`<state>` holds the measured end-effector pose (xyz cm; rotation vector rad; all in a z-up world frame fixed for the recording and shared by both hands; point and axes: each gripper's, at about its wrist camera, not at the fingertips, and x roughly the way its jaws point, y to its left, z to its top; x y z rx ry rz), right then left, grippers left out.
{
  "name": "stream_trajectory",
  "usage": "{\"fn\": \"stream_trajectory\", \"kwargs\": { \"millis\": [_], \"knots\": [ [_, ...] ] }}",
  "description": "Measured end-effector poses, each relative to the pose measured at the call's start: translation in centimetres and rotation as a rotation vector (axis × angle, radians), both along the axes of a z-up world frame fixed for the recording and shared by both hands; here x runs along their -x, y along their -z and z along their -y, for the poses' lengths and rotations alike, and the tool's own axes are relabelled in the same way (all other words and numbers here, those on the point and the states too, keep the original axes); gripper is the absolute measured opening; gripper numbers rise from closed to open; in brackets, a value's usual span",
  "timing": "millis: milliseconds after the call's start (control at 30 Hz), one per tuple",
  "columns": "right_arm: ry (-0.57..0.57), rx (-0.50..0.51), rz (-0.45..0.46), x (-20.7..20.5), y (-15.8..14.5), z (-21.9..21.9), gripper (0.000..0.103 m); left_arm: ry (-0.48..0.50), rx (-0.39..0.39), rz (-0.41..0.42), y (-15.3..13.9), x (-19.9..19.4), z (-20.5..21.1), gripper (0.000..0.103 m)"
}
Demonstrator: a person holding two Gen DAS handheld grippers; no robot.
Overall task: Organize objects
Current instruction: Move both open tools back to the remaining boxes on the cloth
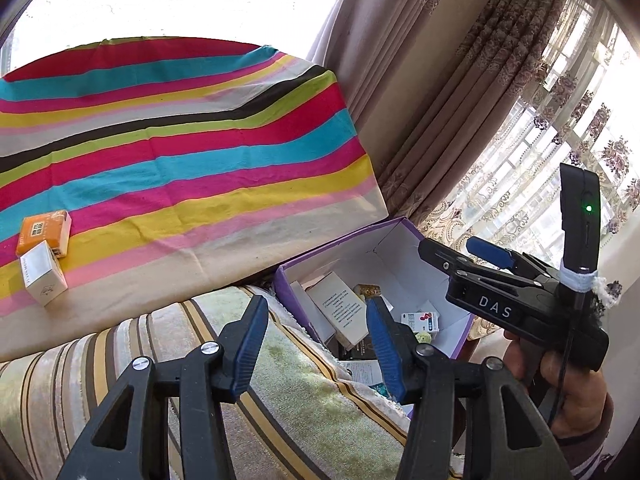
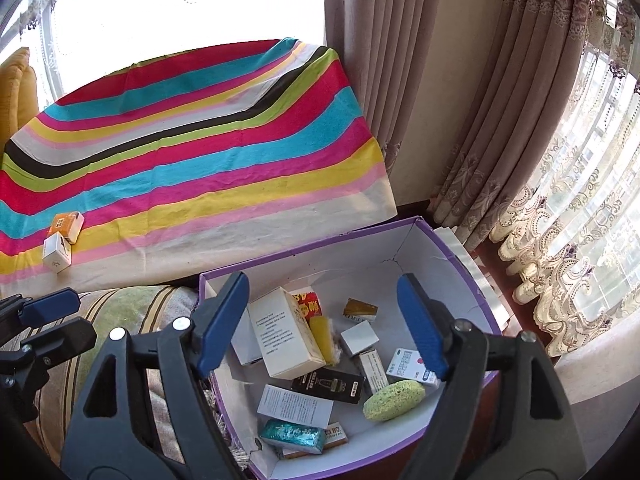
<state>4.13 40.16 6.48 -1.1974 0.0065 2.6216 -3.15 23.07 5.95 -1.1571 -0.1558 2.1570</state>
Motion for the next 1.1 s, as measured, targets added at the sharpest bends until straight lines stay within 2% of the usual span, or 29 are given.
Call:
{"fn": "stream_trajectory", "kwargs": {
  "millis": [200, 433, 800, 1000, 1100],
  "knots": [
    [-0.053, -0.004, 0.005, 0.3, 0.0, 2.0, 0.080, -0.078, -0.007, 0.019, 0.2, 1.0, 3.0, 0.053],
    [-0.105, 0.003, 0.014, 0.8, 0.2, 3.9, 0.081, -0.212, 0.003, 0.039, 0.6, 2.7, 7.8, 0.053],
    [-0.175, 0.035, 0.031, 1.7, 0.7, 6.7, 0.081, -0.420, 0.049, 0.130, 2.6, 6.1, 14.8, 0.053],
    [-0.233, 0.026, 0.041, 2.8, 0.9, 8.9, 0.081, -0.478, 0.084, 0.183, 4.0, 7.9, 16.2, 0.053],
    [-0.264, 0.027, 0.046, 3.5, 1.1, 10.0, 0.082, -0.495, 0.112, 0.201, 4.8, 8.9, 16.5, 0.059]
  ]
}}
